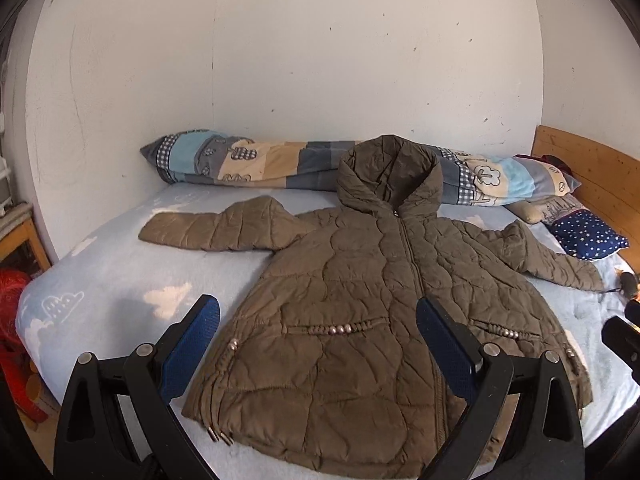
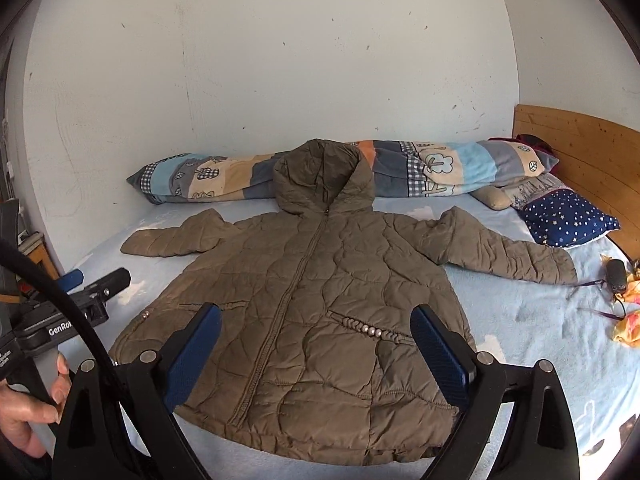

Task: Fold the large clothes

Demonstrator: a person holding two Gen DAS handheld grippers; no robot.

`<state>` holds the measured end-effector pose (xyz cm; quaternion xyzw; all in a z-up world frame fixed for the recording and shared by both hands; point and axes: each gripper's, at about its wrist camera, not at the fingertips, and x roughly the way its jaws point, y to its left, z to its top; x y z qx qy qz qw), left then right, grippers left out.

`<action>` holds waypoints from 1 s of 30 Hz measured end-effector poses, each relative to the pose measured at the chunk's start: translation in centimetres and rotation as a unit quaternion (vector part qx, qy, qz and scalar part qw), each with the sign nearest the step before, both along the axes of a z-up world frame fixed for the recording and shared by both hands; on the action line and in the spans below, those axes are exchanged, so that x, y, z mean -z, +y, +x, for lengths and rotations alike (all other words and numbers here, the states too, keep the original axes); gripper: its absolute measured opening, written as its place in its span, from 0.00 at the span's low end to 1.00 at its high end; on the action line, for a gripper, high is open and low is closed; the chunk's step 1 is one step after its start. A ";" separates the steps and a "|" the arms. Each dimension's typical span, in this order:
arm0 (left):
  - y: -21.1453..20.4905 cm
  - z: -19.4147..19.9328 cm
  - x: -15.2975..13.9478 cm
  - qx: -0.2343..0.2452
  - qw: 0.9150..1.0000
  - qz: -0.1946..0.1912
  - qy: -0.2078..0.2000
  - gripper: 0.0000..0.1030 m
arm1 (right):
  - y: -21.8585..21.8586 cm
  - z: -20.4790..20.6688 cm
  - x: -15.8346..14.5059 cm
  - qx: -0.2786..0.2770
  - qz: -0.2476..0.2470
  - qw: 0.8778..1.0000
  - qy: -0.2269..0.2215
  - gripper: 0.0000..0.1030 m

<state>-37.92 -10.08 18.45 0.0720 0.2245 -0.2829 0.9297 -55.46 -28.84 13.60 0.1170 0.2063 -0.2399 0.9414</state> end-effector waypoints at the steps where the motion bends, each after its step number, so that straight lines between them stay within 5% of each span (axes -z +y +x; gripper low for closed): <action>1: -0.4 0.1 0.5 -0.004 1.000 0.009 -0.005 0.95 | -0.3 0.1 0.7 0.001 0.012 1.000 0.003 0.95; 7: -1.8 0.1 4.5 0.027 0.996 0.050 0.069 0.95 | -1.7 1.8 3.7 0.009 0.080 0.995 0.058 0.95; 18: -2.3 -0.3 5.3 0.027 0.995 0.064 0.067 0.95 | -1.2 2.9 4.5 0.045 0.033 0.992 0.110 0.95; 30: -3.1 0.4 4.5 0.023 0.997 0.066 0.037 0.95 | -2.0 1.6 4.2 0.076 0.022 0.991 0.111 0.96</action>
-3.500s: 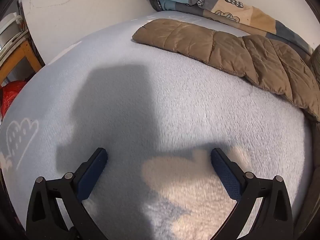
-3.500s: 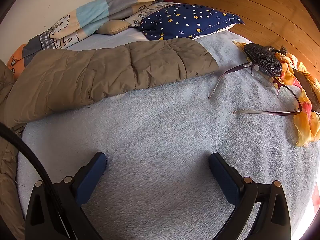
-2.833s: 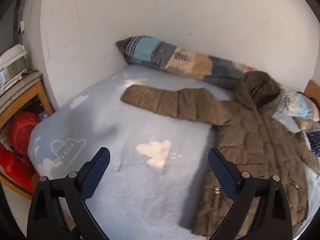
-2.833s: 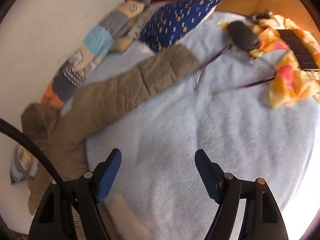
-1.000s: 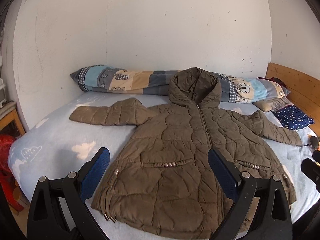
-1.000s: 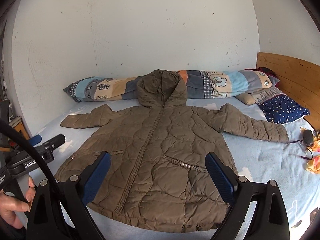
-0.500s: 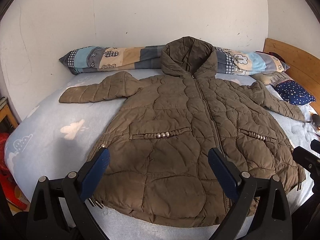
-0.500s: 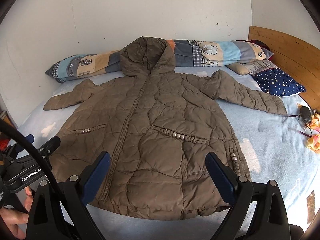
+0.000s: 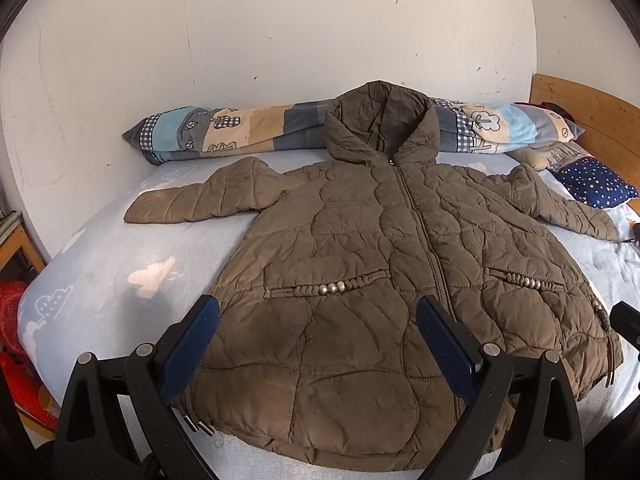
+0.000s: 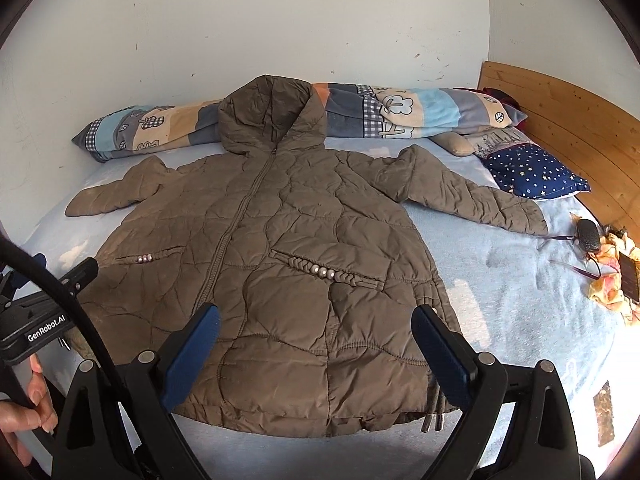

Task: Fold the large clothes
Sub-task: 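Reach the right tool to the jacket sleeve cuff beside the hood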

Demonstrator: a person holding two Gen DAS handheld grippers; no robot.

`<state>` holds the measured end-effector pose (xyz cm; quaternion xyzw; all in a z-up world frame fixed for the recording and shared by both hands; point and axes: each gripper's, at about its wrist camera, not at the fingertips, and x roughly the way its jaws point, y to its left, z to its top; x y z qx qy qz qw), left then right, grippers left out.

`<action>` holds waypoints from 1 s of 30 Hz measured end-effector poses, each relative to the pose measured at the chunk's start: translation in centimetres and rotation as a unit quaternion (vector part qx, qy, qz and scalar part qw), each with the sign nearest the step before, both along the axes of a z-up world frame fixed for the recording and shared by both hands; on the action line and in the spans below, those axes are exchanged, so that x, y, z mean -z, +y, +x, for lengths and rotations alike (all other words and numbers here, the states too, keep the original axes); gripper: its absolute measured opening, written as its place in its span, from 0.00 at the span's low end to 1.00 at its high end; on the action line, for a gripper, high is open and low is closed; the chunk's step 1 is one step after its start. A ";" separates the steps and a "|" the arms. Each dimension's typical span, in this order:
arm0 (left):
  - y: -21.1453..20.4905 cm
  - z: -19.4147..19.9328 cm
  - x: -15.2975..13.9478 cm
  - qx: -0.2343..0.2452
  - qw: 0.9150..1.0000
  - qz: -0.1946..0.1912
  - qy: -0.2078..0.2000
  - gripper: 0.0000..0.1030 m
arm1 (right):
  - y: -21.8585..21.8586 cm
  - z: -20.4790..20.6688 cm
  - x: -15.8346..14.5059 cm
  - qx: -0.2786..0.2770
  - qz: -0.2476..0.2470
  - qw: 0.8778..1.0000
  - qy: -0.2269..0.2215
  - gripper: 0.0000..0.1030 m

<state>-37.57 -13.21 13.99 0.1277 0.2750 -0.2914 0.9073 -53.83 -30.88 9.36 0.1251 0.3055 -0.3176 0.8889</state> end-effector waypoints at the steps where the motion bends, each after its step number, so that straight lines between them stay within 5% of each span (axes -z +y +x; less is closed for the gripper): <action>1: -0.2 0.2 -0.2 0.001 1.000 -0.003 -0.001 0.95 | -0.1 -0.1 0.0 0.004 -0.004 1.000 0.001 0.96; 17: -9.1 5.4 -1.9 0.038 0.995 0.013 -0.091 0.95 | -6.3 0.1 -1.4 0.043 -0.024 0.999 0.014 0.98; 24: -10.3 7.3 -0.2 0.046 0.996 0.039 -0.058 0.95 | -20.6 -0.1 -1.6 0.114 0.045 0.992 -0.012 1.00; 30: -9.7 8.5 0.2 0.036 0.998 0.033 -0.034 0.95 | -33.9 -4.4 1.8 0.215 0.164 0.959 -0.082 0.91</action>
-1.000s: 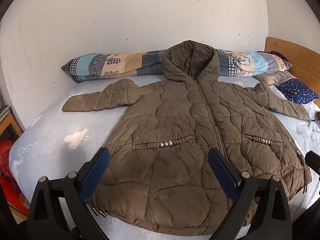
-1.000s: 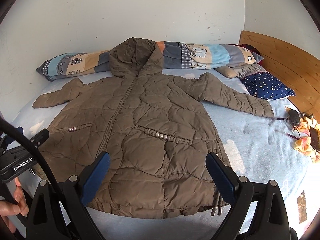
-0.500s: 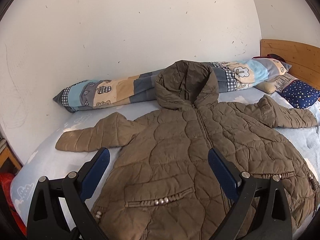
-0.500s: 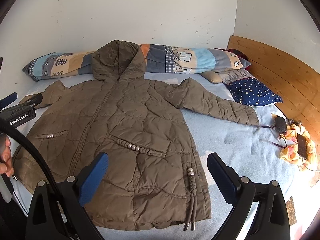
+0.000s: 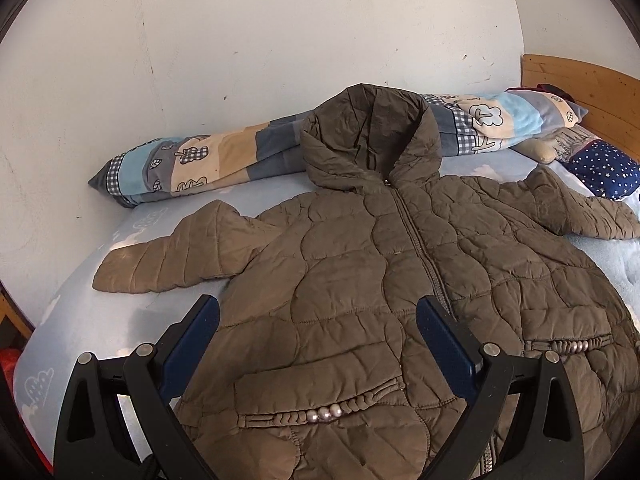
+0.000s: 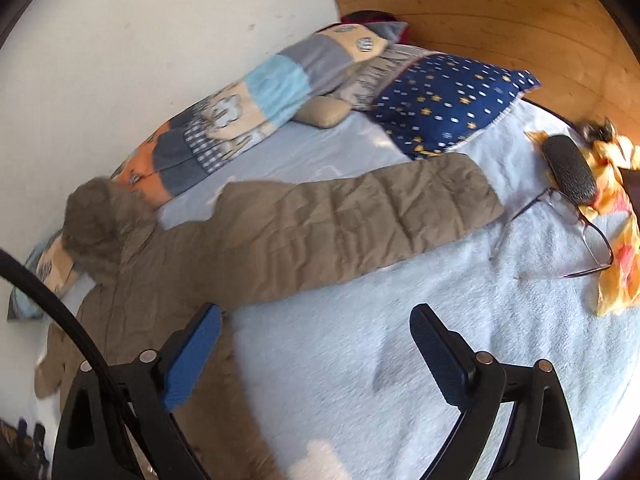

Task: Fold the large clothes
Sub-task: 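Reach the right tool to the jacket sleeve cuff beside the hood, then grasp the sleeve cuff with the right tool and lift it up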

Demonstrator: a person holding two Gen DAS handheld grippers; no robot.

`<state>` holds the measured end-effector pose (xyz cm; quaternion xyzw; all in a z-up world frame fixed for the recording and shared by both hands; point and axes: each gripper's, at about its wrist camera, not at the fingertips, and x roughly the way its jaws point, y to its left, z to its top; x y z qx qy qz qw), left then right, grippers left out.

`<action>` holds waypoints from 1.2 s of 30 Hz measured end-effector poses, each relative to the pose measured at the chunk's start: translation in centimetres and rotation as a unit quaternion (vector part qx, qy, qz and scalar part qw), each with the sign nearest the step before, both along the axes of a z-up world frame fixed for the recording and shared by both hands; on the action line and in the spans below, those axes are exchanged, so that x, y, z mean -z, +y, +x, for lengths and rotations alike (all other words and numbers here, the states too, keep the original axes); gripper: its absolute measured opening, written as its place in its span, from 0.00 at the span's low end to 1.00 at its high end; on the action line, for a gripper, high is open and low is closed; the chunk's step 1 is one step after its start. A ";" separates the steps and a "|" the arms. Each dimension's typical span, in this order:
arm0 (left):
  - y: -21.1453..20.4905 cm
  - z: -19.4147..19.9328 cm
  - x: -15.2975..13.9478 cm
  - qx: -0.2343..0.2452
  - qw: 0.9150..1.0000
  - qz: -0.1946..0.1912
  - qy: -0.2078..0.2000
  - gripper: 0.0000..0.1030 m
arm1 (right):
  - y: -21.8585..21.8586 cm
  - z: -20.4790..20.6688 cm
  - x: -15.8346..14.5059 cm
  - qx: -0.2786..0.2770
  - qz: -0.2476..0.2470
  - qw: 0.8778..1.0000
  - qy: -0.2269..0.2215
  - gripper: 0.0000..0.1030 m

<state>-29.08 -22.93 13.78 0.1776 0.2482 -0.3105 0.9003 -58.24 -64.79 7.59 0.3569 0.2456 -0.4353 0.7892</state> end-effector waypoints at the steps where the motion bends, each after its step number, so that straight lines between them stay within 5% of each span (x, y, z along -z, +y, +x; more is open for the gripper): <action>1: 0.1 0.2 0.1 -0.001 1.000 -0.001 0.006 0.95 | -1.6 -1.0 0.6 0.018 0.010 1.000 -0.013 0.87; 3: 0.1 0.7 0.3 -0.004 1.000 -0.004 0.021 0.95 | -4.6 -3.5 2.0 0.048 0.044 0.996 -0.058 0.60; 4: 0.1 0.9 0.3 -0.005 1.000 -0.005 0.027 0.95 | -5.9 -4.7 2.7 0.067 0.062 0.993 -0.077 0.56; 11: 0.0 1.9 1.1 -0.012 0.999 -0.002 0.049 0.95 | -12.2 -9.2 6.9 0.144 0.120 0.964 -0.188 0.53; 20: -0.7 2.9 2.8 -0.018 0.998 0.023 0.063 0.95 | -16.0 -8.9 10.3 0.196 0.157 0.956 -0.153 0.51; 27: -1.2 2.9 3.4 -0.013 0.997 0.034 0.065 0.95 | -18.7 -9.0 12.9 0.189 0.169 0.947 -0.198 0.49; 28: -1.2 2.9 3.4 -0.013 0.997 0.035 0.066 0.95 | -18.8 -8.8 12.7 0.186 0.161 0.950 -0.194 0.44; 29: -1.3 2.9 3.3 -0.014 0.997 0.034 0.067 0.95 | -18.7 -8.6 12.4 0.186 0.154 0.952 -0.188 0.27; 30: -1.3 2.9 3.3 -0.014 0.997 0.033 0.067 0.95 | -18.6 -8.6 12.1 0.188 0.148 0.953 -0.183 0.21; 36: -1.0 2.7 3.0 -0.013 0.998 0.025 0.064 0.95 | -17.0 -7.4 5.9 0.178 0.071 0.966 -0.173 0.15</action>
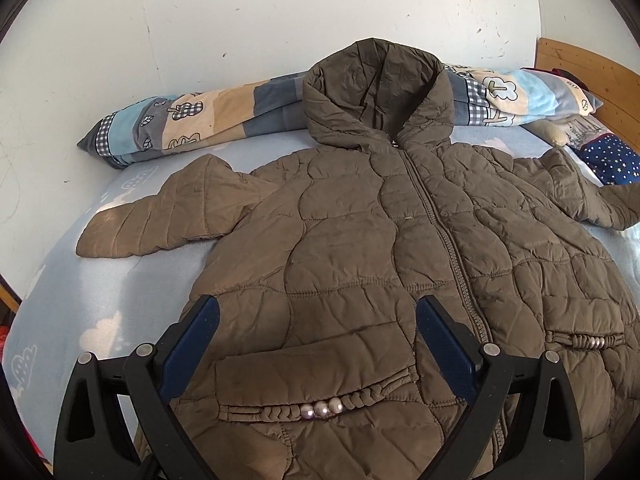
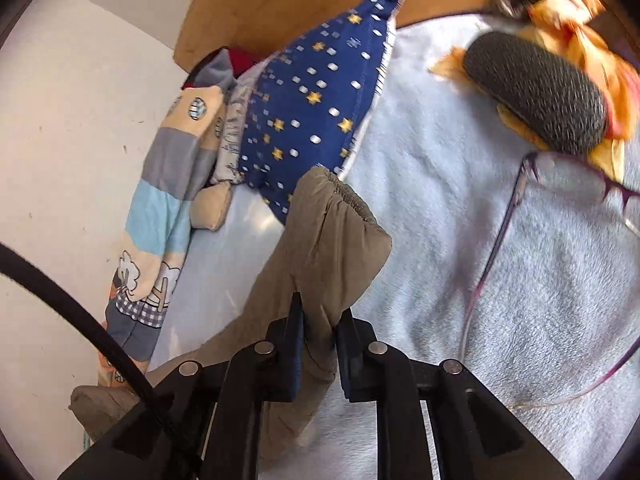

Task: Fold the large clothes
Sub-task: 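Grasp the sleeve cuff with the right tool and lift it up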

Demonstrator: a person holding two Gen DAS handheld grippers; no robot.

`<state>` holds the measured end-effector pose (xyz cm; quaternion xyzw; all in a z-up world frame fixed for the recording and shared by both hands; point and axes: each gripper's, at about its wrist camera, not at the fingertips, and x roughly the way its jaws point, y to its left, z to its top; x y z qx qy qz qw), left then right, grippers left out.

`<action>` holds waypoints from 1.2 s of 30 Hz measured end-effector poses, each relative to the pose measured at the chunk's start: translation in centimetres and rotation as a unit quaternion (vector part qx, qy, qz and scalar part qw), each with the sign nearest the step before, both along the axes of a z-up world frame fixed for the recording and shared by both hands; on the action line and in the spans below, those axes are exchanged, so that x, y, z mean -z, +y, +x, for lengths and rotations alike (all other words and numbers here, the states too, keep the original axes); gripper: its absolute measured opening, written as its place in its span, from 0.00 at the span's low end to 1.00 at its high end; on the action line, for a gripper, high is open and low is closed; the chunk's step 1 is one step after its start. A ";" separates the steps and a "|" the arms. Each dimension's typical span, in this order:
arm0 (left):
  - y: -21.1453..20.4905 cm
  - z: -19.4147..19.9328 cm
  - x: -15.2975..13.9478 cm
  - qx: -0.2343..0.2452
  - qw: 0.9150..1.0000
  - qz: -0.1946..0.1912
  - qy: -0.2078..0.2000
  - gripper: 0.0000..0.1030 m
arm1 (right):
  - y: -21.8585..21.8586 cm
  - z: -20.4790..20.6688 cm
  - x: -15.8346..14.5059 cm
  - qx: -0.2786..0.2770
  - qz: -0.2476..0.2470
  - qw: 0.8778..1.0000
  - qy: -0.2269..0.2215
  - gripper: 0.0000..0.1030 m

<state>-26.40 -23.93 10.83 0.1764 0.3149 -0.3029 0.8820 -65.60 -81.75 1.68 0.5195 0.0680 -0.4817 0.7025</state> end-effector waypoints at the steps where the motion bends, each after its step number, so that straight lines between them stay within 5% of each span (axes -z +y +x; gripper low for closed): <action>1: 0.1 -0.1 -0.1 0.000 1.000 -0.002 -0.001 0.95 | 0.5 0.3 -1.5 -0.002 -0.016 1.000 -0.001 0.15; 9: 0.7 -0.2 -1.0 -0.004 1.000 -0.018 -0.007 0.95 | 6.5 5.0 -14.3 -0.048 -0.156 0.987 -0.004 0.14; 17: 0.9 1.1 -1.2 -0.001 0.999 -0.036 0.040 0.95 | 15.1 14.7 -23.8 -0.174 -0.258 0.950 -0.011 0.14; 23: -3.6 2.4 -0.6 0.043 0.995 -0.038 0.085 0.95 | 20.6 21.1 -26.1 -0.253 -0.268 0.929 -0.029 0.14; 33: -22.6 2.5 3.1 0.103 0.982 -0.005 0.159 0.95 | 23.4 23.9 -25.6 -0.327 -0.257 0.907 -0.061 0.14; 36: -26.7 2.2 3.5 0.100 0.985 0.013 0.143 0.95 | 23.2 24.3 -25.2 -0.340 -0.248 0.905 -0.068 0.14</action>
